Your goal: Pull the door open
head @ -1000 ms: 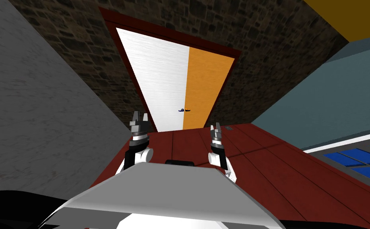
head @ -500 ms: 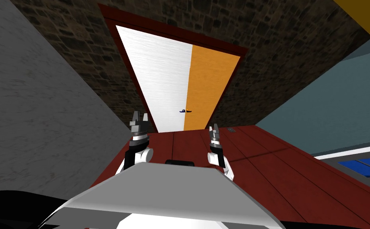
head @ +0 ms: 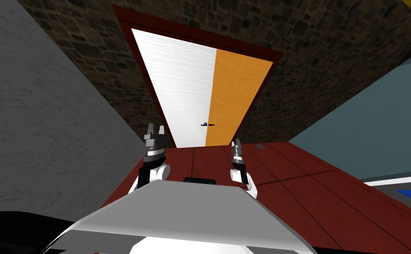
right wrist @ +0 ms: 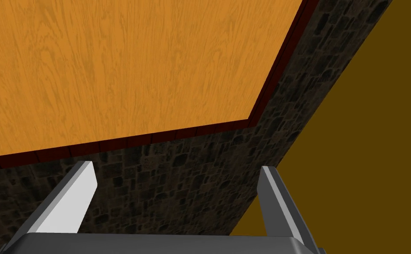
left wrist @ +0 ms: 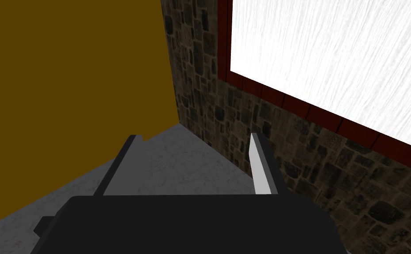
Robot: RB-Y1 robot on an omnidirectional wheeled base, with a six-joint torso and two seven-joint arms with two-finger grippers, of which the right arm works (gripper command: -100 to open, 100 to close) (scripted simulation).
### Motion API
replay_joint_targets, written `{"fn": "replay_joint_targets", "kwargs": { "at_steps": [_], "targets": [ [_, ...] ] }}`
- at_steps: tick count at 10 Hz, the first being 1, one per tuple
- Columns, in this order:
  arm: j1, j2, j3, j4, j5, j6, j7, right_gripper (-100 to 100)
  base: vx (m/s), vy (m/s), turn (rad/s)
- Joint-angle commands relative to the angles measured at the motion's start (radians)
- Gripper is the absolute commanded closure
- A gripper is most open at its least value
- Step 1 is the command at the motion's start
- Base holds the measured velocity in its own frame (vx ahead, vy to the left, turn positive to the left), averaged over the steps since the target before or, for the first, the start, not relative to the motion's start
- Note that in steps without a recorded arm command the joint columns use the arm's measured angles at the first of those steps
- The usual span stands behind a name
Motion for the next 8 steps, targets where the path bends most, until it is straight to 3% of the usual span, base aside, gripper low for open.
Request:
{"fn": "replay_joint_targets", "kwargs": {
  "at_steps": [1,8],
  "targets": [
    [-0.019,-0.003,-0.004,0.048,0.006,-0.011,-0.005,-100,0.109,0.002,0.051],
    [-0.095,-0.021,-0.024,0.255,0.03,-0.063,-0.035,-100,0.104,0.01,0.063]
  ]
}}
